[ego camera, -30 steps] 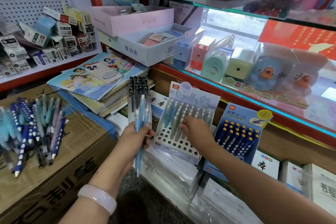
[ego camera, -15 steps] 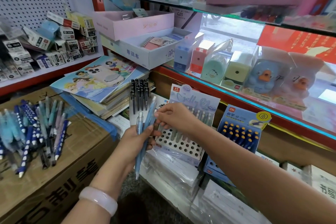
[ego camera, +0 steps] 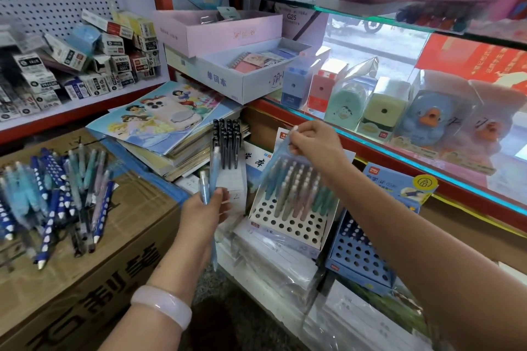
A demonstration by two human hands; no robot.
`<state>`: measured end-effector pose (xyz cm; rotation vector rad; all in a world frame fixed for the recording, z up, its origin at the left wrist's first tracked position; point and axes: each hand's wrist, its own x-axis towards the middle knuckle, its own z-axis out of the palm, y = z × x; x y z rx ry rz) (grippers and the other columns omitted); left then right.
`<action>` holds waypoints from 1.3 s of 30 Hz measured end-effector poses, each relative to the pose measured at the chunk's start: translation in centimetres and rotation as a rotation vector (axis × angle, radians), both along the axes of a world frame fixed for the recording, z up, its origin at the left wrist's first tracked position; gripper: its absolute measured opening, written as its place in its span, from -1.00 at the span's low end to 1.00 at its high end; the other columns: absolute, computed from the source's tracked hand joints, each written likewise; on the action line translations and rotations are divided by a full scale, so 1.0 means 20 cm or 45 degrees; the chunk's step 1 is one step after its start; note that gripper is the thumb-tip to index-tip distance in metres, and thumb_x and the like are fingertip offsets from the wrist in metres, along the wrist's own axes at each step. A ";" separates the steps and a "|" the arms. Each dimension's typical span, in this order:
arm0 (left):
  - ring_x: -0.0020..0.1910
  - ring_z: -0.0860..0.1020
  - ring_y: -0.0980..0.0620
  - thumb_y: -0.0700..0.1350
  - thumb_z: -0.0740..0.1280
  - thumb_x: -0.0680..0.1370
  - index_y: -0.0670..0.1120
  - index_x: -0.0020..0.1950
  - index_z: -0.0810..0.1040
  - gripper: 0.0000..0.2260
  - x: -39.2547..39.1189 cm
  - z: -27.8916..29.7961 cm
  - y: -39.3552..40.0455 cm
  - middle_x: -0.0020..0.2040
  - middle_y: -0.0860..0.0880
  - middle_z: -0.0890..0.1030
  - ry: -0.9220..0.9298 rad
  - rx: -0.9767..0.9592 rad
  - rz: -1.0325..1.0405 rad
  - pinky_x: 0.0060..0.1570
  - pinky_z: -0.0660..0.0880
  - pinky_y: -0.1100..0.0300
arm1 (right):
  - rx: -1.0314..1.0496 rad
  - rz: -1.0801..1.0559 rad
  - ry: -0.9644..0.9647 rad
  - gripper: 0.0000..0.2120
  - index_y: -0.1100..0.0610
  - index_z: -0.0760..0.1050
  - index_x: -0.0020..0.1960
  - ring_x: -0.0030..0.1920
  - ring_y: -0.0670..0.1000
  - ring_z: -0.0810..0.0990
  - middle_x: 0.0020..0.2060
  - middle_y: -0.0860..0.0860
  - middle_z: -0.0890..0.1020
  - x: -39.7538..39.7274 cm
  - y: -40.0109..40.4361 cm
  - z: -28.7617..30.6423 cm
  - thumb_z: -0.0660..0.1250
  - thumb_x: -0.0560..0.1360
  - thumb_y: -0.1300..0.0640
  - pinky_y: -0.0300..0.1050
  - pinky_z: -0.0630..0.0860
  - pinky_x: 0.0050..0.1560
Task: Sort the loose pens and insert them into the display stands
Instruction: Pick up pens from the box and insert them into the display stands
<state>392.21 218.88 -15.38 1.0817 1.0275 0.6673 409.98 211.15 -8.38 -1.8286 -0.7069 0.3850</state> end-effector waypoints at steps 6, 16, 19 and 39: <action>-0.24 0.57 -0.02 -0.17 0.18 0.61 -0.16 -0.03 0.53 -0.85 0.01 0.01 -0.01 -0.14 -0.11 0.61 -0.026 -0.008 0.033 -0.20 0.52 0.18 | -0.132 -0.019 -0.435 -0.92 0.08 0.45 -0.03 -0.27 -0.13 0.50 -0.29 -0.06 0.54 0.05 0.03 -0.16 0.31 0.51 0.21 -0.29 0.48 -0.16; -0.31 0.54 0.03 -0.18 0.19 0.60 -0.13 -0.01 0.54 -0.86 0.04 0.05 -0.04 -0.23 -0.08 0.59 -0.028 0.117 -0.041 -0.30 0.49 0.24 | -0.333 -0.025 -0.546 -0.90 0.09 0.45 0.03 -0.17 -0.02 0.58 -0.21 0.00 0.59 0.06 0.06 -0.32 0.30 0.52 0.14 -0.01 0.59 -0.02; -0.32 0.54 0.04 -0.18 0.19 0.60 -0.14 0.02 0.54 -0.86 0.05 0.04 -0.03 -0.24 -0.07 0.58 -0.026 0.121 -0.038 -0.31 0.48 0.25 | -0.351 -0.018 -0.577 -0.91 0.09 0.45 0.02 -0.15 -0.02 0.58 -0.19 0.00 0.60 0.06 0.07 -0.33 0.30 0.52 0.14 0.00 0.59 -0.02; -0.39 0.46 0.05 -0.16 0.21 0.60 -0.12 -0.02 0.54 -0.87 0.01 0.07 -0.05 -0.26 -0.08 0.54 0.037 0.084 -0.241 -0.36 0.44 0.24 | -0.784 0.104 -0.676 -0.83 0.17 0.57 0.02 -0.11 0.00 0.57 -0.13 0.05 0.60 0.05 0.14 -0.23 0.26 0.54 0.12 -0.13 0.53 -0.02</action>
